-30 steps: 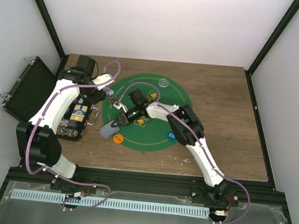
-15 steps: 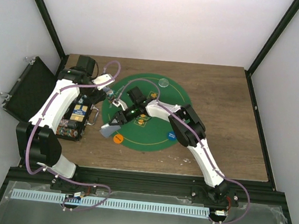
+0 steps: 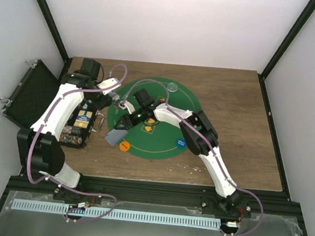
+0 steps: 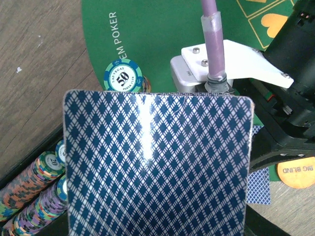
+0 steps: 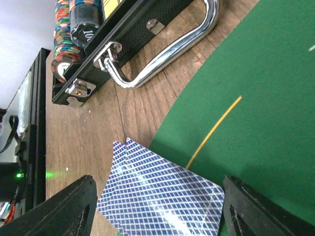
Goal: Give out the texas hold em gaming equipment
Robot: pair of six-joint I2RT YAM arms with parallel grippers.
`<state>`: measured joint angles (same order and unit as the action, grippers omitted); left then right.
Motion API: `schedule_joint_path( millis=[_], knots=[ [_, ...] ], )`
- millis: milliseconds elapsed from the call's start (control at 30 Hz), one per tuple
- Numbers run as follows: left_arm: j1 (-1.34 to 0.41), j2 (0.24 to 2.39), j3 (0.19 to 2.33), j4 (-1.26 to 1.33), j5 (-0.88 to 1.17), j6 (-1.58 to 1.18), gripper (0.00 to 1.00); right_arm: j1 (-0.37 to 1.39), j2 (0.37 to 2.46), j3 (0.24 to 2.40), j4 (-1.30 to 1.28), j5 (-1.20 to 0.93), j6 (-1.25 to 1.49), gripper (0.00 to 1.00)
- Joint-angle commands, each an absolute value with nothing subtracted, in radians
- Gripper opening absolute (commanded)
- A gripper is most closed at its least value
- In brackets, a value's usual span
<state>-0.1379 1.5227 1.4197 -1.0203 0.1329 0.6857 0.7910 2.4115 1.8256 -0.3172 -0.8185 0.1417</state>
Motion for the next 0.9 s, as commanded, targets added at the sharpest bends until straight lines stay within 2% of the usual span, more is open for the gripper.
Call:
schedule_joint_path(
  millis=[0,233,400,533,667,867],
  knots=[
    [-0.137,1.509,1.429,-1.023,0.146,0.695,0.48,0.801,2.319,1.855,-0.336,-0.736,0.1,0.72],
    [-0.138,1.499,1.432,-1.04,0.162,0.718,0.48,0.782,2.163,1.712,-0.314,-0.629,0.089,0.8],
    [-0.154,1.491,1.432,-1.057,0.199,0.759,0.48,0.708,2.011,1.504,-0.266,-0.696,0.128,0.86],
    [-0.225,1.498,1.428,-1.087,0.205,0.799,0.47,0.601,1.883,1.332,-0.137,-0.852,0.211,0.99],
    [-0.328,1.507,1.428,-1.127,0.232,0.844,0.47,0.481,1.83,1.229,0.14,-1.15,0.459,1.0],
    [-0.436,1.547,1.467,-1.146,0.254,0.845,0.47,0.494,1.84,1.258,0.224,-1.18,0.507,1.0]
  ],
)
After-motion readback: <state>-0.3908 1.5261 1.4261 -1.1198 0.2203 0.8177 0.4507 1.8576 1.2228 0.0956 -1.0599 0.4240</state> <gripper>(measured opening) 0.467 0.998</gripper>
